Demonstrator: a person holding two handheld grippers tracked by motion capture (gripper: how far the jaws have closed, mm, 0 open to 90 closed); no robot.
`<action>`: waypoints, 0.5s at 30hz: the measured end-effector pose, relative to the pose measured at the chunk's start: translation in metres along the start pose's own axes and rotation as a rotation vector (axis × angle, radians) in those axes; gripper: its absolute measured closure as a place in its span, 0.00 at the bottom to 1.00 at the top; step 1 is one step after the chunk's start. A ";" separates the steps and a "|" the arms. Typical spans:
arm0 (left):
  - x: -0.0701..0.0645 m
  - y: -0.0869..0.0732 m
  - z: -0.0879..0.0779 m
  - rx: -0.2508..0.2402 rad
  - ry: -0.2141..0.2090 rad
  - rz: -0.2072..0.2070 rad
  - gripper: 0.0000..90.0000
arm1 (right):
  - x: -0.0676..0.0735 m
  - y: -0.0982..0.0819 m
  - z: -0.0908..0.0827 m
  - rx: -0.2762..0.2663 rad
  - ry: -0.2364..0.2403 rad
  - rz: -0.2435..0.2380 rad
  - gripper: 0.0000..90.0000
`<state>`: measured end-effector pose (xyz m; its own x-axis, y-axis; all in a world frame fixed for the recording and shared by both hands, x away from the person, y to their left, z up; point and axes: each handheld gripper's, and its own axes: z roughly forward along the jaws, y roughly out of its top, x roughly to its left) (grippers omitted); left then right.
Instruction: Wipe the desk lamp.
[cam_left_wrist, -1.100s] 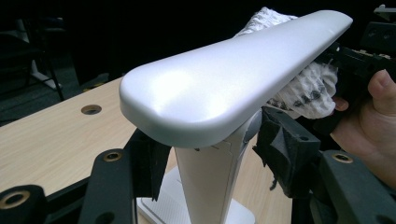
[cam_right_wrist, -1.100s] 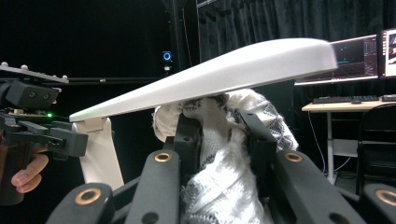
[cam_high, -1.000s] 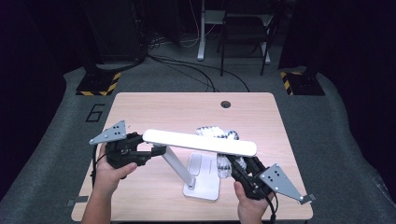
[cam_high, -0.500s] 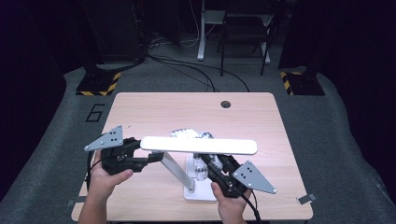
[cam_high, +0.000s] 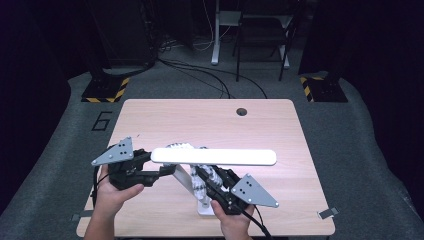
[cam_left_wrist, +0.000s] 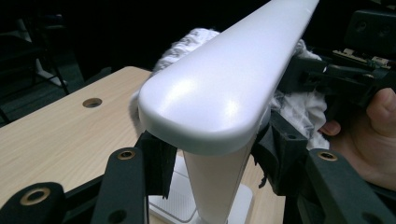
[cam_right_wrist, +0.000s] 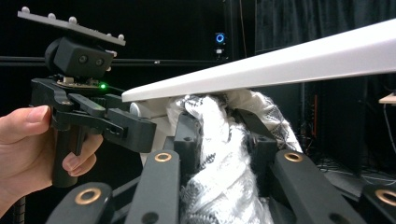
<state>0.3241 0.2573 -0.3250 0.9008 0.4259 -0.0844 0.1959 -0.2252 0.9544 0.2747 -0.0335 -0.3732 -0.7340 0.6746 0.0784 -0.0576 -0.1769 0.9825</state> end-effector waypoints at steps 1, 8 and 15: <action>0.000 0.000 0.000 0.001 0.001 0.000 0.58 | -0.002 0.001 -0.004 -0.005 -0.008 -0.002 0.79; 0.000 0.000 -0.001 0.006 0.005 0.001 0.58 | -0.030 0.012 -0.043 -0.057 -0.121 0.021 0.79; -0.002 0.001 -0.001 0.009 0.011 0.003 0.58 | -0.051 0.022 -0.078 -0.094 -0.221 -0.003 0.79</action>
<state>0.3225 0.2571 -0.3240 0.8973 0.4344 -0.0783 0.1967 -0.2346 0.9520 0.2584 -0.1280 -0.3685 -0.5681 0.8140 0.1209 -0.1295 -0.2336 0.9637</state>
